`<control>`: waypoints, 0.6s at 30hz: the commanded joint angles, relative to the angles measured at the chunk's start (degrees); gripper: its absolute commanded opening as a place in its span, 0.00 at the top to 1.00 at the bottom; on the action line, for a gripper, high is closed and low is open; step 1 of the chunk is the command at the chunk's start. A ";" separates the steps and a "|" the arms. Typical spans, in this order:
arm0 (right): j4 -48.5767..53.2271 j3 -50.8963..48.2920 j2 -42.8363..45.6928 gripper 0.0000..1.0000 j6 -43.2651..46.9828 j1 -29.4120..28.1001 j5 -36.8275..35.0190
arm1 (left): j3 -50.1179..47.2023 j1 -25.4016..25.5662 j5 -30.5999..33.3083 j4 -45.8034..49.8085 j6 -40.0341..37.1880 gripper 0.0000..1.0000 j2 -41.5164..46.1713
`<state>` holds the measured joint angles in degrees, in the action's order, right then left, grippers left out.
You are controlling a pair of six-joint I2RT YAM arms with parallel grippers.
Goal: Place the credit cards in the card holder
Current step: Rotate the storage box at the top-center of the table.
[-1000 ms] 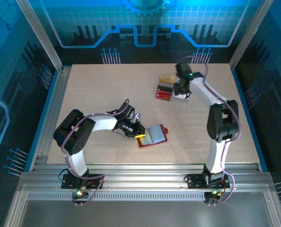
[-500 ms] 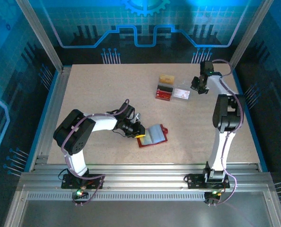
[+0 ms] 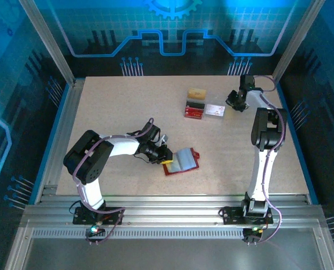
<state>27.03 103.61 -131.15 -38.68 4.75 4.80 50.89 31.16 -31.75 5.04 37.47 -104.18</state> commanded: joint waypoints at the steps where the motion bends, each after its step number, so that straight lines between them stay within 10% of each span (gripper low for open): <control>1: -5.65 0.29 -1.17 0.87 -3.54 1.11 3.95 | -1.42 1.18 -0.07 2.78 0.02 0.81 -0.36; 18: -19.16 0.67 -7.24 0.85 -11.03 3.50 14.53 | -1.08 1.19 -0.33 2.61 0.23 0.81 -0.76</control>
<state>13.67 104.25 -135.92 -46.61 6.83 14.04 50.89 31.24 -31.75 4.84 37.50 -104.18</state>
